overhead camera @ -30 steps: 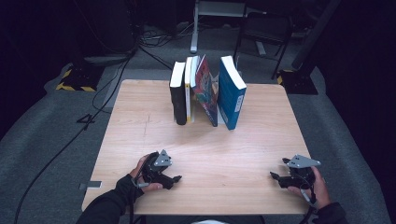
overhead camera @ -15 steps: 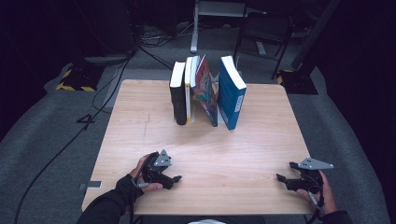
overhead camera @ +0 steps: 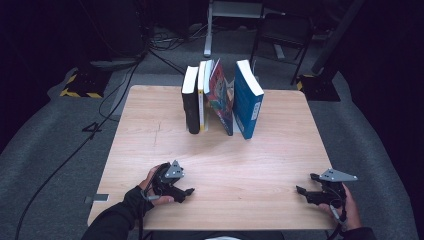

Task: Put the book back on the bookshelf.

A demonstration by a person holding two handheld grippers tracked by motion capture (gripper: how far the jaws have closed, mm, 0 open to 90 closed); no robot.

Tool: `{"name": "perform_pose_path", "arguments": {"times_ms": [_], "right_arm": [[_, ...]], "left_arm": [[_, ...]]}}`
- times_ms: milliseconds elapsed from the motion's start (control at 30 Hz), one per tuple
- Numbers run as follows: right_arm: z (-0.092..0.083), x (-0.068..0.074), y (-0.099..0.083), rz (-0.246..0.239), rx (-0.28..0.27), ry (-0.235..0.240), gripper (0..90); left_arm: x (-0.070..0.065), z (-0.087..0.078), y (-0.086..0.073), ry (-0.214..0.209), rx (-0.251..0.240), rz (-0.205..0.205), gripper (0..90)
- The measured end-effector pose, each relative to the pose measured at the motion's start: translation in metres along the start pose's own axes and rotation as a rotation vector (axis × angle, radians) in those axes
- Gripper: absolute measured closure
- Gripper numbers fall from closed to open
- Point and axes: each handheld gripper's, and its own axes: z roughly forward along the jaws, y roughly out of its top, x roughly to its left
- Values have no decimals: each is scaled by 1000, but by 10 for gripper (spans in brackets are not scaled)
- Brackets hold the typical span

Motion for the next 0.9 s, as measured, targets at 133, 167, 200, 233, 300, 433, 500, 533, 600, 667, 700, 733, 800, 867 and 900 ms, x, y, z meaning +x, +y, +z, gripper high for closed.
{"name": "perform_pose_path", "arguments": {"times_ms": [133,167,200,233,300,433,500,533,600,667,700,733,800,867,900], "right_arm": [[0,0,0,-1,1,0,180],[0,0,0,0,0,0,180],[0,0,0,0,0,0,180],[0,0,0,0,0,0,180],[0,0,0,-1,0,0,180],[0,0,0,0,0,0,180],[0,0,0,-1,0,0,180],[0,0,0,-1,0,0,180],[0,0,0,0,0,0,180],[0,0,0,-1,0,0,180],[0,0,0,-1,0,0,180],[0,0,0,0,0,0,180],[0,0,0,-2,-1,0,179],[0,0,0,-2,-1,-1,178],[0,0,0,-2,-1,-1,178]], "left_arm": [[0,0,0,0,0,0,146],[0,0,0,-1,0,1,146],[0,0,0,-1,0,1,146],[0,0,0,-1,0,-1,146],[0,0,0,-1,0,-1,146],[0,0,0,-2,0,0,146],[0,0,0,-3,0,1,145],[0,0,0,-4,0,2,145],[1,0,0,-5,0,3,145],[1,0,0,-5,0,3,145],[1,0,0,-5,0,4,145],[1,0,0,-6,0,4,145],[1,0,0,-7,1,6,145],[1,0,0,-8,0,7,144],[1,0,0,-8,0,7,143]]}}
